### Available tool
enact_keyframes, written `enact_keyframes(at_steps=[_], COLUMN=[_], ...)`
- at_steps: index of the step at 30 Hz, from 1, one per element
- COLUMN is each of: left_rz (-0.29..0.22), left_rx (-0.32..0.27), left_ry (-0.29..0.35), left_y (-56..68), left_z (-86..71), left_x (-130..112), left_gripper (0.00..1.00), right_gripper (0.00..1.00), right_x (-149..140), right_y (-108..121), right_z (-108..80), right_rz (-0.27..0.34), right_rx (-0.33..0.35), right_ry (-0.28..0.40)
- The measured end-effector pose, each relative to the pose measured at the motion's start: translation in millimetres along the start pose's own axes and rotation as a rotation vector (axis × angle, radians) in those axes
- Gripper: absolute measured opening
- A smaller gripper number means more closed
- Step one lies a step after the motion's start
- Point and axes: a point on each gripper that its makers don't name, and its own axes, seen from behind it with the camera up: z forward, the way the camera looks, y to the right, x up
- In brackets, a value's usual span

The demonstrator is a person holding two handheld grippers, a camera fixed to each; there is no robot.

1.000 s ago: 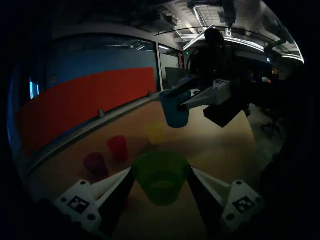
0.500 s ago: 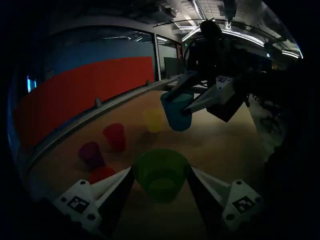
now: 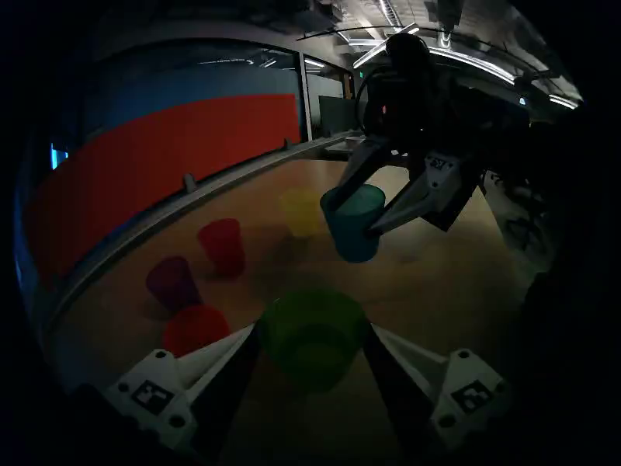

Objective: Pour water

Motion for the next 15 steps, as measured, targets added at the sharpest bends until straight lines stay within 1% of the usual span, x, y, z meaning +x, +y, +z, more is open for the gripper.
enact_keyframes(at_steps=[6,15], left_rz=[-0.005,-0.003], left_rx=[-0.003,-0.001], left_ry=[-0.015,-0.027], left_y=[0.2,0.0], left_z=[3.8,5.9], left_x=[-7,-13], left_gripper=[0.88,0.88], right_gripper=[0.94,0.95], right_x=[-14,-25], right_y=[-1,-2], right_z=[7.4,14.4], right_rz=[0.003,-0.003], right_rx=[0.013,0.023], right_ry=[-0.028,-0.05])
